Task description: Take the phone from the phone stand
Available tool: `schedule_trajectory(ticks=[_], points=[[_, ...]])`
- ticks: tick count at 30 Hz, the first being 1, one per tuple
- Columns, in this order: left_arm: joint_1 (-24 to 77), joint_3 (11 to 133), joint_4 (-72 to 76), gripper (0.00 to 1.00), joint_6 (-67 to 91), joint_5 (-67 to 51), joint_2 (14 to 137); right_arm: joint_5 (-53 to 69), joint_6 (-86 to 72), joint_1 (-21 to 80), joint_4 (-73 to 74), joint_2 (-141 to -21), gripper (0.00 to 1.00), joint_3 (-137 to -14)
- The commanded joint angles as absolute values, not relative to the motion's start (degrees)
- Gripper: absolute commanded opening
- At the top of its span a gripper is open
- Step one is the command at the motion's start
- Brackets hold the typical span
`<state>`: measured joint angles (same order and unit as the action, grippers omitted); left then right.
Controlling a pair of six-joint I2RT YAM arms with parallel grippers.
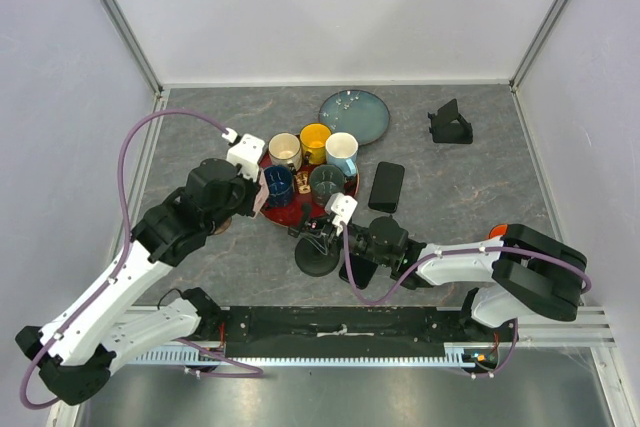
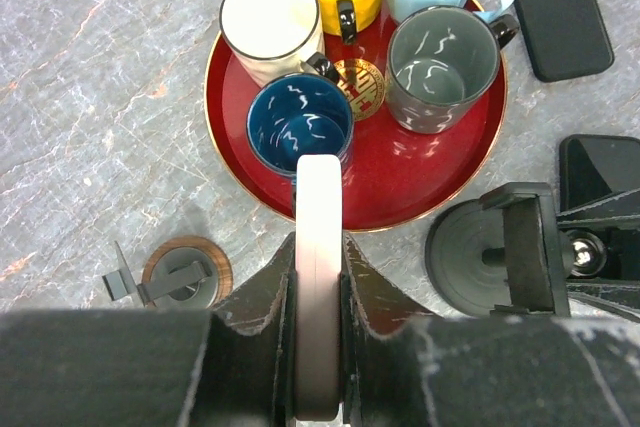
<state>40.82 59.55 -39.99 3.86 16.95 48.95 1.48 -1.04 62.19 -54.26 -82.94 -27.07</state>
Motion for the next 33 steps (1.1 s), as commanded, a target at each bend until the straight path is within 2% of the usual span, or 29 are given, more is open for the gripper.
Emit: schedule_trajectory(ticks=[1,16,26,33], points=[[40.1,59.3,-35.6,0.02,0.4,16.6,48.3,1.1,-1.1,62.3,-46.9,-83.9,0.00,-25.0],[40.2,62.3,-46.0,0.02,10.7,25.4,51.3,2.8,-3.4,62.2,-44.6,-80.4,0.00,-27.8],[40.3,60.9,-47.2,0.02,12.8,24.3,53.4,4.1,-5.1,62.2,-43.6,-77.3,0.00,-29.5],[41.3,59.2,-47.5,0.02,13.4,23.2,56.3,4.7,-5.7,62.2,-38.9,-70.2,0.00,-31.6]])
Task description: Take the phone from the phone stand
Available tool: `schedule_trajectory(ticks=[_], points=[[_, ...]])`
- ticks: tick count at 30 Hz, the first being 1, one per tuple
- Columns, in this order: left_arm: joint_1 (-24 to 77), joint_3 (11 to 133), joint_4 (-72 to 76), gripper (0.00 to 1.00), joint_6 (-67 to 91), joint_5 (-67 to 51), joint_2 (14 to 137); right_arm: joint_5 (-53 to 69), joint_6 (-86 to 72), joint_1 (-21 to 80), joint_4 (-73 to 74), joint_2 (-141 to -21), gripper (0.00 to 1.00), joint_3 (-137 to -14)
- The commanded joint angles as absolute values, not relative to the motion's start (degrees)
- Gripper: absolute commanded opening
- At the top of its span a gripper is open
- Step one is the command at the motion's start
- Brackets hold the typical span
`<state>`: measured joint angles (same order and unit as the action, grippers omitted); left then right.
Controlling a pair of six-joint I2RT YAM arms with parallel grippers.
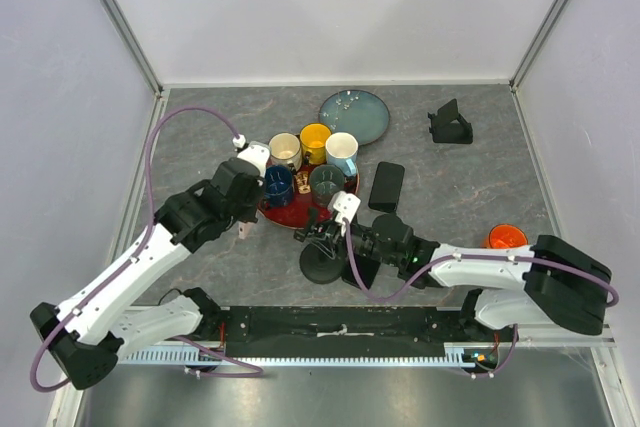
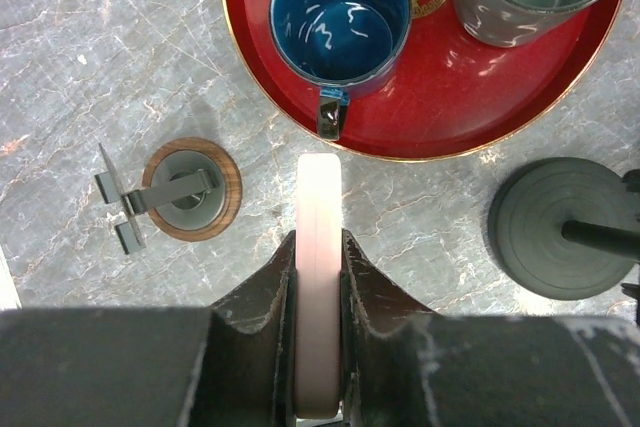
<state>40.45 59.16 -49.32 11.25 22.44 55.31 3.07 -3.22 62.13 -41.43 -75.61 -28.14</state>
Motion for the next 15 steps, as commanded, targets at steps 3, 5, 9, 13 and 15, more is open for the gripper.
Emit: schedule_trajectory(ticks=[3,5,9,13,15], points=[[42.5,58.8,-47.6,0.02,14.0,23.6,57.5,3.9,-5.0,62.2,-35.8,-66.2,0.00,-32.3],[44.1,58.7,-48.2,0.02,14.3,25.0,58.4,1.9,-4.7,62.2,-33.2,-63.1,0.00,-32.7],[47.5,59.0,-49.3,0.02,16.3,27.7,61.7,-0.9,-3.7,61.7,-27.9,-58.3,0.00,-34.5],[51.5,59.1,-50.4,0.02,18.8,30.7,66.3,-2.5,-3.3,61.0,-24.4,-54.4,0.00,-35.9],[53.3,59.2,-50.4,0.02,20.5,31.3,67.6,-8.0,-1.8,60.8,-20.6,-52.4,0.00,-36.6]])
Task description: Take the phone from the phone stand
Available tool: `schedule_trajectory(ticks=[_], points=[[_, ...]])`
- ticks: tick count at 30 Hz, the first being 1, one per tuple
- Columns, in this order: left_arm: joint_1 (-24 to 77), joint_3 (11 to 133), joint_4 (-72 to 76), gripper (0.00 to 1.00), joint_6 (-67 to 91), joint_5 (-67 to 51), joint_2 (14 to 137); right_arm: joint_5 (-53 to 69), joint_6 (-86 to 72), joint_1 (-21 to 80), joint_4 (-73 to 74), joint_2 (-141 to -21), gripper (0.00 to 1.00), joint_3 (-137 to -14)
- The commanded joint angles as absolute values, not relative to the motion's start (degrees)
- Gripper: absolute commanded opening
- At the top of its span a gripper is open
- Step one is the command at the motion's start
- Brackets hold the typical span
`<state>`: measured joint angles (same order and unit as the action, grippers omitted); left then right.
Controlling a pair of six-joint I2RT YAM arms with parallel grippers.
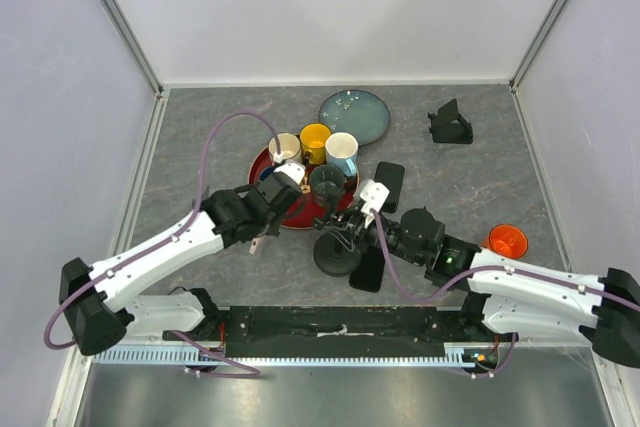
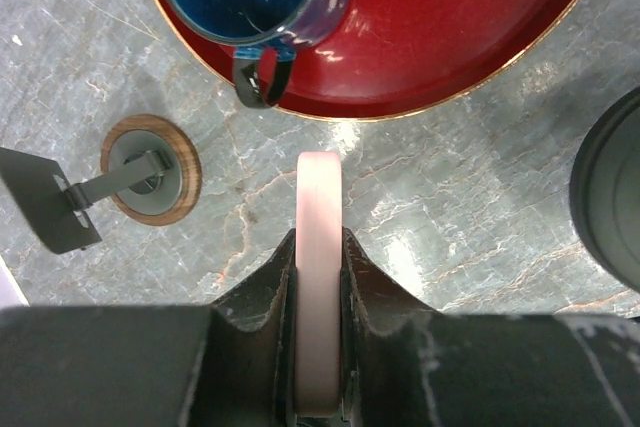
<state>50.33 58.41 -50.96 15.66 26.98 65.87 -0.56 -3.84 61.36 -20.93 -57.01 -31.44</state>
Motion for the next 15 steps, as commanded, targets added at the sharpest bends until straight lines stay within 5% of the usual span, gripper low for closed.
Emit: schedule_trajectory(ticks=[1,9,15], points=[[54.0,59.3,-50.4,0.02,21.1,31.2,68.7,-10.4,-1.2,60.6,-19.3,-51.7,0.00,-36.7],[62.7,62.1,-50.6,0.02,29.3,33.0,78.6,-42.3,-2.5,57.9,-8.6,-39.4,0.00,-33.7],[67.0,67.4,-54.2,0.03,34.4,38.6,88.9,-53.6,-2.6,56.8,-6.4,-29.5,0.00,-31.1]])
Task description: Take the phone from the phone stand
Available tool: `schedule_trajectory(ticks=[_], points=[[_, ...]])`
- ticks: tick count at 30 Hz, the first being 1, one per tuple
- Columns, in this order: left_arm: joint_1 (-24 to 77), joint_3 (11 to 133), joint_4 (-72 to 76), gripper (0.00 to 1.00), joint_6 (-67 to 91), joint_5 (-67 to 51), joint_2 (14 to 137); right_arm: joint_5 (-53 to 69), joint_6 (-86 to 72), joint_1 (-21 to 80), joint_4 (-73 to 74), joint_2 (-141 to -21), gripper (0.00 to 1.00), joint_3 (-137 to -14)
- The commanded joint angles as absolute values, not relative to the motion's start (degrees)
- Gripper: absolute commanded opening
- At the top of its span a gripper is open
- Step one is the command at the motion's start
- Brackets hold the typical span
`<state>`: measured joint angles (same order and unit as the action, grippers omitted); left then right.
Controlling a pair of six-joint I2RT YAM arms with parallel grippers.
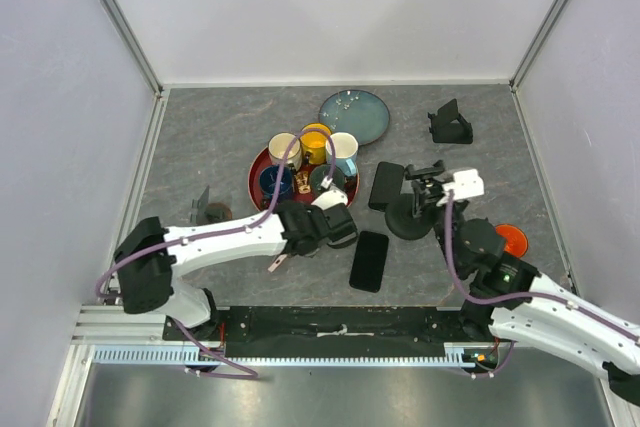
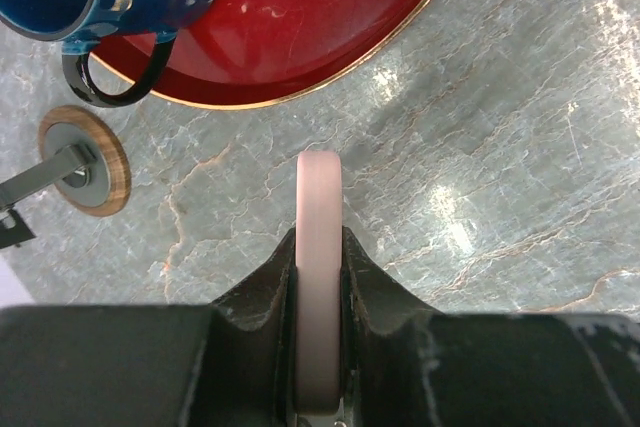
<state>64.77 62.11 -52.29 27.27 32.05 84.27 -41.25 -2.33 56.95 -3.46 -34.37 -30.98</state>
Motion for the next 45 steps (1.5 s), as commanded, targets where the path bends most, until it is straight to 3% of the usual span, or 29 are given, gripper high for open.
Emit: schedule_trajectory(ticks=[1,6,9,12,21,30,35,45], points=[[67.6,68.2,-55.2,0.04,35.1,39.4,90.4,-55.1,-2.6,56.8,-6.3,-28.4,0.00,-30.9],[71.4,72.9,-58.7,0.14,39.5,42.0,98.2,-56.9,-3.9,56.8,-6.3,-26.9,0.00,-30.2],[73.3,75.1,-60.1,0.37,42.1,42.9,102.9,-57.7,-4.3,56.8,-6.5,-25.4,0.00,-29.8],[74.5,76.5,-60.0,0.51,43.2,42.9,106.1,-58.0,-3.5,56.8,-6.9,-24.1,0.00,-29.6],[75.1,79.3,-54.5,0.77,40.3,42.4,108.8,-58.3,-2.6,56.8,-7.0,-26.2,0.00,-30.6],[73.6,78.4,-43.7,0.86,33.3,34.5,107.8,-59.4,-5.2,54.4,-7.1,-32.3,0.00,-31.7],[71.7,76.0,-37.5,0.88,31.6,31.4,104.4,-54.1,-8.0,46.9,-7.3,-36.6,0.00,-33.1],[58.1,67.9,-28.3,0.88,27.0,21.7,82.4,-43.4,-11.4,27.4,-16.7,-49.6,0.00,-35.7]])
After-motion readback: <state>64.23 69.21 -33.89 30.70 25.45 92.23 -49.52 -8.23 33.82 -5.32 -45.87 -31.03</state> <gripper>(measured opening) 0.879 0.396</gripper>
